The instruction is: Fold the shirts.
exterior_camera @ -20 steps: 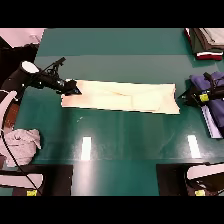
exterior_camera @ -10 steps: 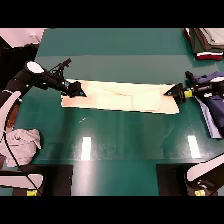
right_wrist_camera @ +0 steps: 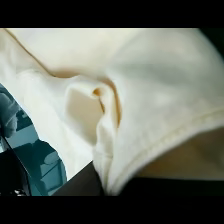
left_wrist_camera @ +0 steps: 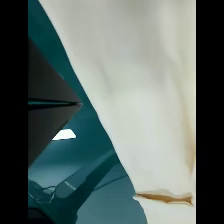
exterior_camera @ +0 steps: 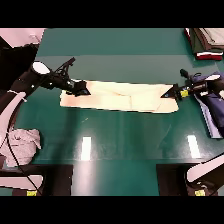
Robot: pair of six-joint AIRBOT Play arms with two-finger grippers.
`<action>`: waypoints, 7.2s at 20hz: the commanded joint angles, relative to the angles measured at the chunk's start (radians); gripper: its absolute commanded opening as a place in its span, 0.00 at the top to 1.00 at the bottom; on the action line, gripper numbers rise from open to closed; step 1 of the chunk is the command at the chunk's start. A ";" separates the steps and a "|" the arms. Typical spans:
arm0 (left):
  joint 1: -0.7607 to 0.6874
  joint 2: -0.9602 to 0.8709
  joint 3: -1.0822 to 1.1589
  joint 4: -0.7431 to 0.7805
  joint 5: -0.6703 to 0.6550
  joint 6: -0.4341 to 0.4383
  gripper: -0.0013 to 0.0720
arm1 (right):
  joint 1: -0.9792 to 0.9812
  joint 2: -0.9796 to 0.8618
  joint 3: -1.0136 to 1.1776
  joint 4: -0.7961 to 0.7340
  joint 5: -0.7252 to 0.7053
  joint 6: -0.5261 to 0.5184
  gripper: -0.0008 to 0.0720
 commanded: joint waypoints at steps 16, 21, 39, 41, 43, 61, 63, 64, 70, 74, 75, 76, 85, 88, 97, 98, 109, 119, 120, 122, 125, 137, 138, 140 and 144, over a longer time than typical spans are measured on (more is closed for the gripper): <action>-0.308 -0.521 0.546 0.026 0.179 -0.121 0.95 | 0.437 0.223 0.532 0.019 -0.037 0.323 0.97; -0.302 -0.509 0.584 0.121 0.098 -0.118 0.95 | 0.516 0.151 0.655 -0.005 -0.037 0.362 0.97; 0.211 -0.058 0.648 0.332 -0.397 -0.065 0.95 | 0.785 -0.032 0.604 0.008 -0.346 0.253 0.96; 0.214 -0.043 0.648 0.331 -0.408 -0.065 0.95 | 0.867 -0.098 0.628 0.026 -0.478 0.174 0.58; 0.212 -0.042 0.648 0.320 -0.411 -0.066 0.95 | 0.938 -0.188 0.726 0.033 -0.547 0.174 0.39; 0.212 -0.042 0.647 0.320 -0.455 -0.065 0.95 | 0.471 -0.003 0.119 0.039 -0.282 0.261 0.04; 0.212 -0.042 0.647 0.320 -0.457 -0.065 0.95 | 0.494 -0.055 0.119 0.132 -0.307 0.260 0.04; 0.212 -0.042 0.647 0.320 -0.458 -0.065 0.95 | 0.509 -0.075 0.119 0.164 -0.328 0.259 0.04; 0.212 -0.042 0.647 0.316 -0.459 -0.065 0.95 | 0.625 -0.178 0.188 0.266 -0.409 0.254 0.14; 0.212 -0.042 0.647 0.316 -0.470 -0.065 0.95 | 0.681 -0.230 0.331 0.258 -0.478 0.254 0.36; 0.212 -0.042 0.647 0.316 -0.479 -0.065 0.95 | 0.682 -0.229 0.345 0.257 -0.498 0.254 0.62; 0.212 -0.042 0.647 0.317 -0.487 -0.064 0.95 | 0.681 -0.230 0.360 0.257 -0.503 0.245 0.83; 0.212 -0.042 0.647 0.316 -0.508 -0.065 0.95 | 0.351 0.023 0.387 -0.094 -0.261 0.237 0.97; 0.212 -0.042 0.647 0.306 -0.508 -0.066 0.95 | 0.132 0.132 0.387 -0.182 -0.224 0.237 0.97; 0.138 -0.042 0.647 0.254 -0.486 -0.065 0.95 | -0.363 0.225 0.388 -0.202 -0.259 0.236 0.97; 0.122 -0.042 0.647 0.254 -0.472 -0.065 0.95 | -0.383 0.225 0.388 -0.202 -0.259 0.235 0.97; 0.090 -0.042 0.647 0.262 -0.431 -0.064 0.95 | -0.411 0.257 0.644 -0.192 -0.173 0.216 0.97; 0.090 -0.042 0.647 0.262 -0.448 -0.030 0.95 | -0.491 0.510 0.312 -0.602 -0.052 0.336 0.96; 0.090 -0.042 0.647 0.262 -0.452 -0.029 0.95 | -0.503 0.537 0.272 -0.655 -0.047 0.359 0.96; 0.090 -0.042 0.647 0.262 -0.452 -0.022 0.95 | -0.534 0.591 0.188 -0.713 -0.039 0.375 0.90; 0.090 -0.042 0.647 0.262 -0.452 -0.011 0.95 | -0.600 0.650 0.067 -0.710 -0.048 0.374 0.26; 0.090 -0.042 0.647 0.245 -0.424 -0.013 0.95 | -0.422 0.817 -0.029 -0.299 -0.164 0.404 0.28; 0.090 -0.042 0.647 0.245 -0.413 -0.013 0.95 | -0.366 0.827 -0.029 -0.299 -0.172 0.404 0.31; 0.090 -0.042 0.647 0.245 -0.392 -0.013 0.95 | -0.246 0.848 -0.029 -0.299 -0.193 0.404 0.69; 0.090 -0.042 0.647 0.245 -0.352 -0.013 0.95 | -0.037 0.871 -0.029 -0.300 -0.233 0.404 0.96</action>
